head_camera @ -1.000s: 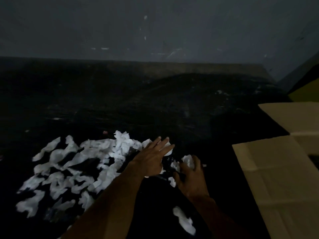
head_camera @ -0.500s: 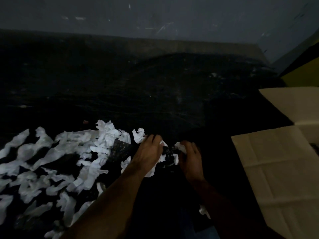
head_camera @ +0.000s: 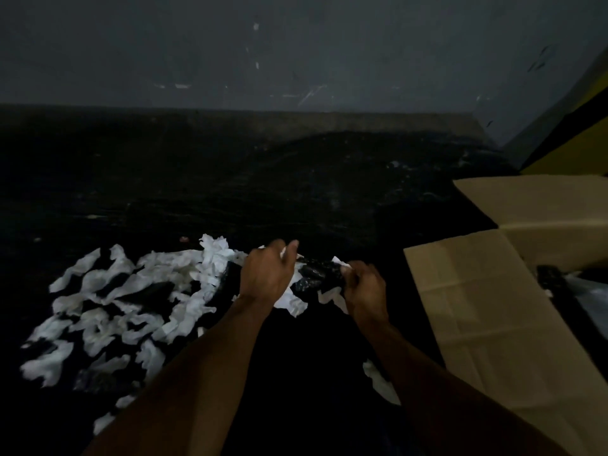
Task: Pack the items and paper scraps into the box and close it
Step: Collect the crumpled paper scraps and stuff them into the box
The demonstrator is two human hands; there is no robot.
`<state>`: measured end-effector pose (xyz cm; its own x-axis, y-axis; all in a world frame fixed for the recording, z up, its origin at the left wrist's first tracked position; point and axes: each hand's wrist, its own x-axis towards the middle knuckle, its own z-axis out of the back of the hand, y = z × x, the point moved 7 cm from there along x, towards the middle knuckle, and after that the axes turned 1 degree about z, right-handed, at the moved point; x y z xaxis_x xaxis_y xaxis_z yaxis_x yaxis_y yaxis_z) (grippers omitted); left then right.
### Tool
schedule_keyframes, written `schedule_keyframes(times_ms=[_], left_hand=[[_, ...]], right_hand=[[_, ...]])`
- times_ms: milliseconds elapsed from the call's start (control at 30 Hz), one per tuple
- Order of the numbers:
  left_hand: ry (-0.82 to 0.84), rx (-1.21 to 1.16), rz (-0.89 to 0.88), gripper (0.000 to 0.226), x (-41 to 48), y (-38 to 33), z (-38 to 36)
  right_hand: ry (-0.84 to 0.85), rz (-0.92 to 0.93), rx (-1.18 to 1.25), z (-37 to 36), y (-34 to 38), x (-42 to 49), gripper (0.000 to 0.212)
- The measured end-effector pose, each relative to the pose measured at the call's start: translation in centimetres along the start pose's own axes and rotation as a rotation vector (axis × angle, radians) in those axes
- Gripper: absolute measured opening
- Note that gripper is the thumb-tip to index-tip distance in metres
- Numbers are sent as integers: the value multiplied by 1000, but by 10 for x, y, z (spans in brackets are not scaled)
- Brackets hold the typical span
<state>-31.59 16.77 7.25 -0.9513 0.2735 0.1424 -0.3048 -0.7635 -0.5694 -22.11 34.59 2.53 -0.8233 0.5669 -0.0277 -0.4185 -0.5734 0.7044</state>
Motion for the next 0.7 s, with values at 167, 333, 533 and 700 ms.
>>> schedule_keyframes(times_ms=[167,333,533,700], left_hand=[[-128,-78,186,47,-35,3,25],[-262,-58,255,37,-78,9,38],[-216,-79,229,19,-129,-2,33],[-84,139,-12,23,-175,-2,-6]], right_hand=[[-91,-50,97,25,-2,-22,24],[-143,-27,66,40,-1,-55,25],[-241,112,24,42,-3,-106,22],[-212,143,-39,28,-38,-144,19]])
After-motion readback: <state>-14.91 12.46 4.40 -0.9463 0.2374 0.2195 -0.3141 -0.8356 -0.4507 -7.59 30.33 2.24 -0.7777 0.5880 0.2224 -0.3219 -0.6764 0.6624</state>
